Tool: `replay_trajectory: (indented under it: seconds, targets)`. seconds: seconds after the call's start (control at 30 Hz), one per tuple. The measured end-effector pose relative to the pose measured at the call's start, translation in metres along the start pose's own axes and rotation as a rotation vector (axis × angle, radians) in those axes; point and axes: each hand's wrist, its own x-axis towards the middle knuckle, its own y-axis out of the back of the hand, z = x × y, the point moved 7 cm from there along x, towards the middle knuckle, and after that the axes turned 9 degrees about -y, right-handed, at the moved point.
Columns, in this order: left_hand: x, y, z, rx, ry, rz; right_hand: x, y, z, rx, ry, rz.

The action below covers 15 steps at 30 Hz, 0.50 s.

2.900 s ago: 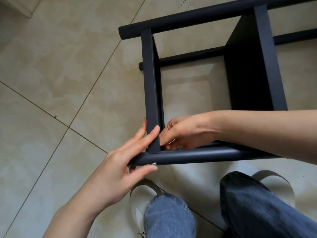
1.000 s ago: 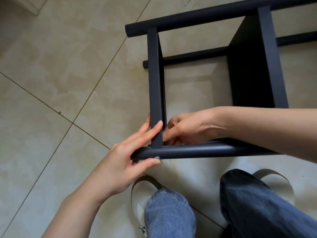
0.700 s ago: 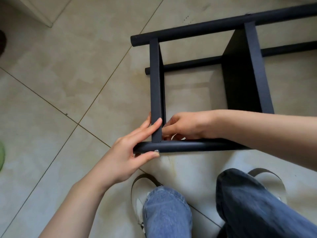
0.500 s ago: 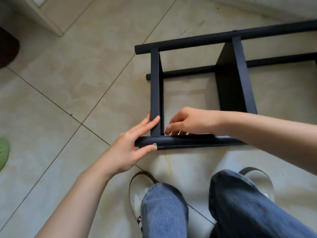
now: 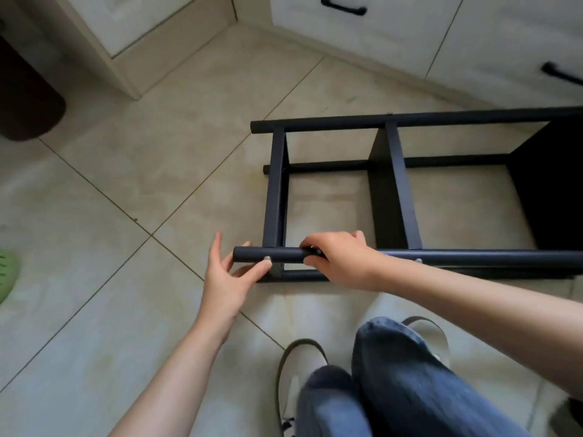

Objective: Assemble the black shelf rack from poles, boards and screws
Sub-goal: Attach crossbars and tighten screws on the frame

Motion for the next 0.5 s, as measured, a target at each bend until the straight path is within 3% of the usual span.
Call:
replay_trajectory:
  seconds: [0.3, 0.5]
  targets:
    - [0.016, -0.028, -0.01, -0.063, 0.082, 0.028, -0.006, 0.02, -0.003, 0.015, 0.035, -0.016]
    - [0.009, -0.035, 0.012, 0.223, -0.045, -0.035, -0.023, 0.048, -0.01, 0.061, 0.091, -0.013]
